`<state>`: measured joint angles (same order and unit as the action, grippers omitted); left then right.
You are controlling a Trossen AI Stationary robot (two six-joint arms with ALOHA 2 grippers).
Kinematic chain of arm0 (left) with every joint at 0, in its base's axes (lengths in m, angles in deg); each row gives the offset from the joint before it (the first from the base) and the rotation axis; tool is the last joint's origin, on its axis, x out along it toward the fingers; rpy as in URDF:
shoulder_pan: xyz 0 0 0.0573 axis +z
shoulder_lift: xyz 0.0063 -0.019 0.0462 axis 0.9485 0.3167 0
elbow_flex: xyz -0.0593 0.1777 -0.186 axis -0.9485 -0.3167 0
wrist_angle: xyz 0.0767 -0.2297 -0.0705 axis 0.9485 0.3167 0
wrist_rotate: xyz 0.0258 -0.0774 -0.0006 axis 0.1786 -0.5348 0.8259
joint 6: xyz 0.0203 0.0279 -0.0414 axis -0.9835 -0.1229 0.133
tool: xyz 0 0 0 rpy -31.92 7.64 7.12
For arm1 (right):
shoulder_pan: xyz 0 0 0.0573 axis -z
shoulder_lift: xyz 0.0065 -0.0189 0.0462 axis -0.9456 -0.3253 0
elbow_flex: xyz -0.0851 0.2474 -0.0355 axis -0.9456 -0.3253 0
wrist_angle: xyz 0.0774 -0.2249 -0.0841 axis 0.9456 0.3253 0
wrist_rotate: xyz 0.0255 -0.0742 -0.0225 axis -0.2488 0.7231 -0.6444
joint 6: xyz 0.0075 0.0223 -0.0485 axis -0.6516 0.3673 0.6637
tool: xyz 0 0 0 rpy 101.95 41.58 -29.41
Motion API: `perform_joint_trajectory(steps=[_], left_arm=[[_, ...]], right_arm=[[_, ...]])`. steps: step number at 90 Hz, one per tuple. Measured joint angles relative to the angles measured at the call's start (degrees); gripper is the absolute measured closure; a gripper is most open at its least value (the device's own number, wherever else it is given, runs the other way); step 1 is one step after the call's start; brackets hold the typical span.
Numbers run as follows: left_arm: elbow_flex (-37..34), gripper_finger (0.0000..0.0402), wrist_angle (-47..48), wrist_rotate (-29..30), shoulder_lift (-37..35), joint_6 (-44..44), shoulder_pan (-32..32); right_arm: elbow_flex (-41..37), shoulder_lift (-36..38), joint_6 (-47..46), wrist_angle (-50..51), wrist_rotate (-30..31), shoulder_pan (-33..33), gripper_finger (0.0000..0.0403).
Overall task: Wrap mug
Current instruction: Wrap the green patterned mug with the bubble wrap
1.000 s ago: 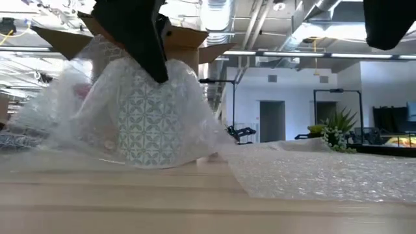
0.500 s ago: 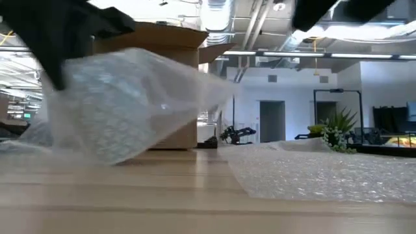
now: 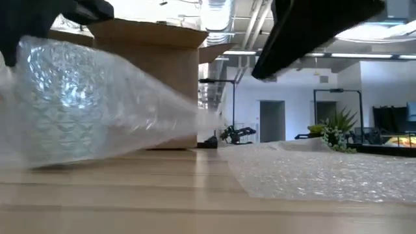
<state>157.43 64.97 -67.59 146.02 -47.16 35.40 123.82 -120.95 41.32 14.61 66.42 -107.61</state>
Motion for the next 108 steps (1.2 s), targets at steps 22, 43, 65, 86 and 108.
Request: perform_joint_trajectory(steps=[22, 43, 65, 86, 108], left_arm=[[0.02, 0.0362, -2.02, 0.53, -0.4, -1.07, -0.17], [1.4, 0.0297, -0.63, 0.82, -0.84, -0.92, -0.17], [7.2, 0.028, 5.22, 1.34, -0.84, 1.73, -0.3], [9.87, 0.0279, 19.38, 1.48, -1.11, 17.19, -5.31], [4.55, 0.0306, 17.69, 5.73, -1.04, 28.32, -14.48]], right_arm=[[-15.69, 2.72, -1.9, -27.92, -0.33, 1.8, 0.0201], [-18.26, 2.3, -8.87, -28.5, -0.72, 4.89, 0.0201], [-18.23, 2.25, -4.78, -29.36, -7.28, 7.8, 0.0201], [-18.08, -0.11, -2.55, -29.19, -5.8, 10.63, 0.0201], [-18.11, -4.13, 0.17, -32.91, -9.66, 12.78, 0.0213]])
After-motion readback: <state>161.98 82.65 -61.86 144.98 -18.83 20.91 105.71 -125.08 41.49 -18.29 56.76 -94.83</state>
